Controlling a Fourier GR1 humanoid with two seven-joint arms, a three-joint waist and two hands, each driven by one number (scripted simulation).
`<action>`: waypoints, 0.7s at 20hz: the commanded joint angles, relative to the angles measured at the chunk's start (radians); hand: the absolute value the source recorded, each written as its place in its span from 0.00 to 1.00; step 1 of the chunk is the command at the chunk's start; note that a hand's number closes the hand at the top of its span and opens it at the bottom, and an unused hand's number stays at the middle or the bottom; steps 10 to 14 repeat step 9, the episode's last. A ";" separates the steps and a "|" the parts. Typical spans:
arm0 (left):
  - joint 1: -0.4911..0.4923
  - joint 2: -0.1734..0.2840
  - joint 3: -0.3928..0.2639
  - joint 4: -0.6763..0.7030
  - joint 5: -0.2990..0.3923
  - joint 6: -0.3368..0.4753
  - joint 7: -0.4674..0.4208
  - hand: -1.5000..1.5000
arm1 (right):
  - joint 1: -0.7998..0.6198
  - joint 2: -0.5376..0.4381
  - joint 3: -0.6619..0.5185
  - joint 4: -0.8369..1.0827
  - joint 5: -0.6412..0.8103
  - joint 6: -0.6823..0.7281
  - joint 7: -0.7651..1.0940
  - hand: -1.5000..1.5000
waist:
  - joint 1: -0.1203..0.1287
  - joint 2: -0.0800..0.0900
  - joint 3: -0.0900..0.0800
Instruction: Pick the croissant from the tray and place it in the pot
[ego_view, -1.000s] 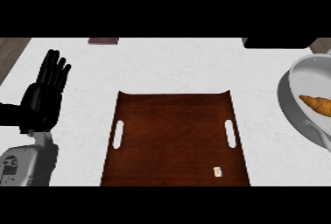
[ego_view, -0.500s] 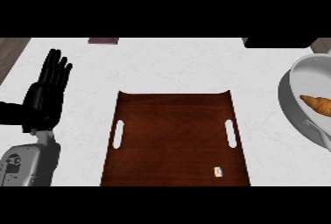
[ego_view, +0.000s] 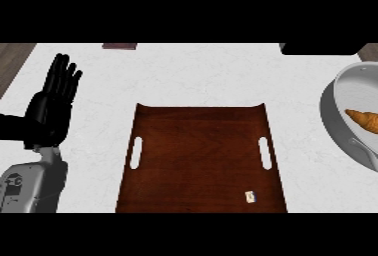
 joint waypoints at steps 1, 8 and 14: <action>-0.029 -0.009 0.005 0.039 -0.007 0.005 -0.043 0.50 | 0.061 -0.094 -0.033 0.061 -0.030 0.088 -0.027 0.00 | -0.007 0.004 0.002; 0.009 0.005 0.019 0.021 0.014 -0.016 -0.022 0.50 | 0.138 -0.122 -0.060 0.105 -0.068 0.132 -0.085 0.00 | -0.003 0.000 0.002; -0.034 -0.001 0.006 0.008 -0.008 0.021 0.025 0.50 | 0.136 -0.119 -0.053 0.103 -0.056 0.113 -0.095 0.00 | 0.000 0.002 0.004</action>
